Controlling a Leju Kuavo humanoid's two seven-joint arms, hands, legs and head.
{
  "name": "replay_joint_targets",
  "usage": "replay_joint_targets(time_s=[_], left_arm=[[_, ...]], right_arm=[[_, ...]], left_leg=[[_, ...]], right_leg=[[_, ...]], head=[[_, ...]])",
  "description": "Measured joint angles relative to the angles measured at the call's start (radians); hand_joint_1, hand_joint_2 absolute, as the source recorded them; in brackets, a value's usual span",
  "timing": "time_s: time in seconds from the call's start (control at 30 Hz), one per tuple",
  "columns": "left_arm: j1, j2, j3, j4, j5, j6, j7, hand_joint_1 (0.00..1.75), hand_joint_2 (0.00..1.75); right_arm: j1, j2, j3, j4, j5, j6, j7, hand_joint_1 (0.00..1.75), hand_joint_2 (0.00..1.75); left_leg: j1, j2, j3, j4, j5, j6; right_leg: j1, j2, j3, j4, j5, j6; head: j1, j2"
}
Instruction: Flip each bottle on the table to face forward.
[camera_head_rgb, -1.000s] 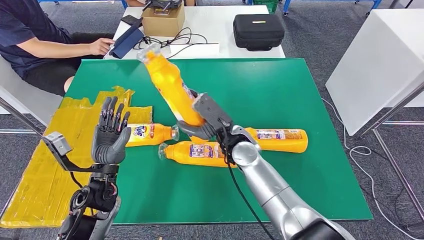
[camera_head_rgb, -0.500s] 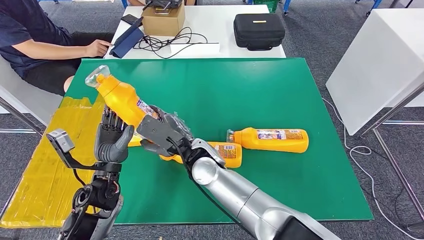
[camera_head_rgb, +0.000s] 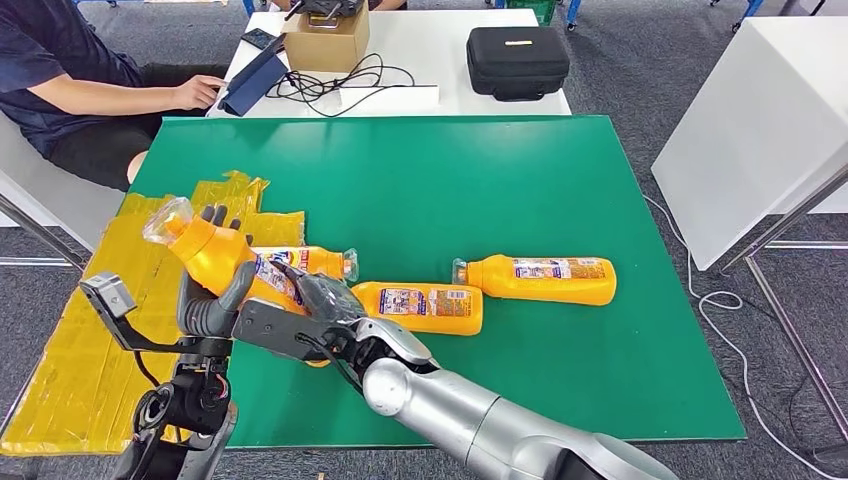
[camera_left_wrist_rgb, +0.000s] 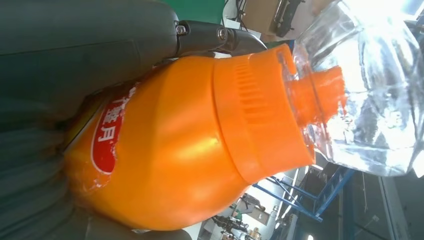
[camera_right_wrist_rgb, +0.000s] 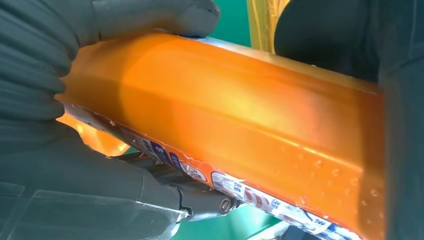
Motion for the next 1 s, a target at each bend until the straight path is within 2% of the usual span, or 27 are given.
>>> replay_joint_targets(time_s=[0.27,0.3,0.4,0.43,0.93,1.0], left_arm=[[0.017,0.000,0.013,-0.002,-0.009,-0.003,0.022,0.00,1.75],[0.017,0.000,0.015,-0.002,-0.007,-0.006,0.027,0.23,1.75],[0.016,0.000,0.017,0.002,0.004,-0.027,0.038,1.54,1.75],[0.014,0.000,0.017,0.006,0.007,-0.036,0.039,1.75,1.75],[-0.030,-0.021,0.018,0.050,0.005,-0.073,0.043,1.75,1.75],[-0.030,-0.025,0.020,0.050,0.002,-0.073,0.043,1.75,1.75]], right_arm=[[0.019,0.000,0.019,-0.009,0.200,0.003,0.054,1.75,1.75],[0.021,0.000,0.019,-0.012,0.218,0.003,0.060,1.75,1.75],[0.024,0.000,0.017,-0.017,0.252,0.001,0.069,1.75,1.75],[0.026,-0.001,0.013,-0.017,0.258,0.000,0.070,1.75,1.75],[0.061,-0.002,-0.086,0.000,0.312,-0.012,0.035,1.75,1.75],[0.064,-0.002,-0.093,0.000,0.314,-0.013,0.033,0.94,1.75]], left_leg=[[0.000,0.000,-0.001,0.000,0.000,0.000],[0.000,0.000,-0.001,0.000,0.000,0.000],[0.000,0.001,-0.001,0.000,0.000,0.000],[0.000,0.001,-0.001,0.000,0.000,0.000],[0.000,0.001,-0.001,0.000,0.000,0.000],[0.000,0.001,-0.002,0.000,0.000,0.000]], right_leg=[[0.000,0.000,-0.001,0.000,0.000,0.000],[0.000,0.000,-0.001,0.000,0.000,0.000],[0.000,0.000,-0.002,0.000,0.000,0.000],[0.000,0.000,-0.002,0.000,0.000,0.000],[0.000,0.000,-0.003,0.000,0.000,0.000],[0.000,0.000,-0.002,0.000,0.000,0.000]], head=[[0.000,0.000],[0.000,0.000],[0.000,0.000],[0.000,0.000],[0.000,0.000],[0.000,0.000]])
